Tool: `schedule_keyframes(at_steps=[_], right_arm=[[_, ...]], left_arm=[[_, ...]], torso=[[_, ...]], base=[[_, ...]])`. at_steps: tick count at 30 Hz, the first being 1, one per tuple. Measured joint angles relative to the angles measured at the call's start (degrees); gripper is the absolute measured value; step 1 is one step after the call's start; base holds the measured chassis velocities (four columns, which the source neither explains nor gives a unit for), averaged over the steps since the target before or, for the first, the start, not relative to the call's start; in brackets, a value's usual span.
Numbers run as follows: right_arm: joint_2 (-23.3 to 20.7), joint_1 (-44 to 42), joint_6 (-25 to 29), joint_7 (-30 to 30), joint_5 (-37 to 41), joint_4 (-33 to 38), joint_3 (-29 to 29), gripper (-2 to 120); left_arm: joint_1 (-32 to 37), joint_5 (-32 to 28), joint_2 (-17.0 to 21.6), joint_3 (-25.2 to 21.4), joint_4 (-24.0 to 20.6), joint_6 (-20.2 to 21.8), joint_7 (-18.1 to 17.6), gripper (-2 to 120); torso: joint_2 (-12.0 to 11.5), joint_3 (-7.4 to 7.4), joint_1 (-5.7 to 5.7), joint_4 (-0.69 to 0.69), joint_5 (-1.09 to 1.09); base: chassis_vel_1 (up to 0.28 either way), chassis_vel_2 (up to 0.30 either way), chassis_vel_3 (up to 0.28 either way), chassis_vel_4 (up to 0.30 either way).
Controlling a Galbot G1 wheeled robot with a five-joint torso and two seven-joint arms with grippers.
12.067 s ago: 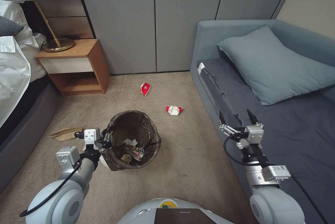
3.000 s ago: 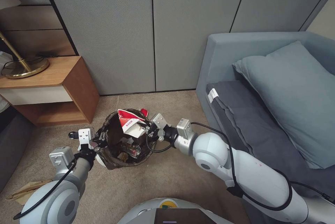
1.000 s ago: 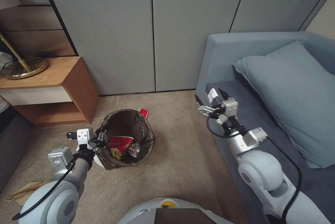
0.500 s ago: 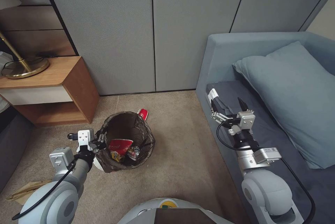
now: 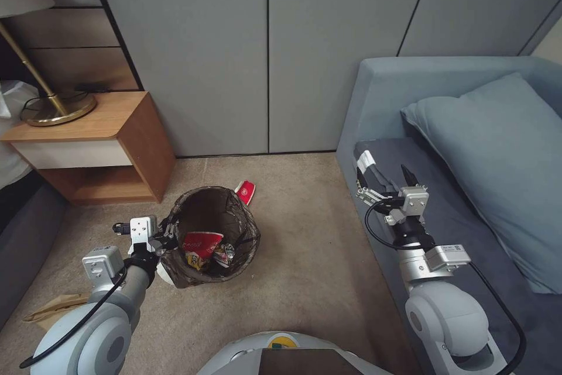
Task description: Pick up the trash bin, then pick up the garbage from the floor and place it into the trash bin.
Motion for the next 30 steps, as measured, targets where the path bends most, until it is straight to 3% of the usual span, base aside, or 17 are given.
schedule_keyframes(at_steps=[30], right_arm=[[0.17,-0.16,-0.63,0.24,0.47,-0.84,0.45,100]], left_arm=[[0.05,0.00,0.02,-0.02,0.00,-0.24,0.25,8]], torso=[[0.00,0.00,0.00,-0.01,0.00]], base=[[0.038,0.039,0.039,0.039]])
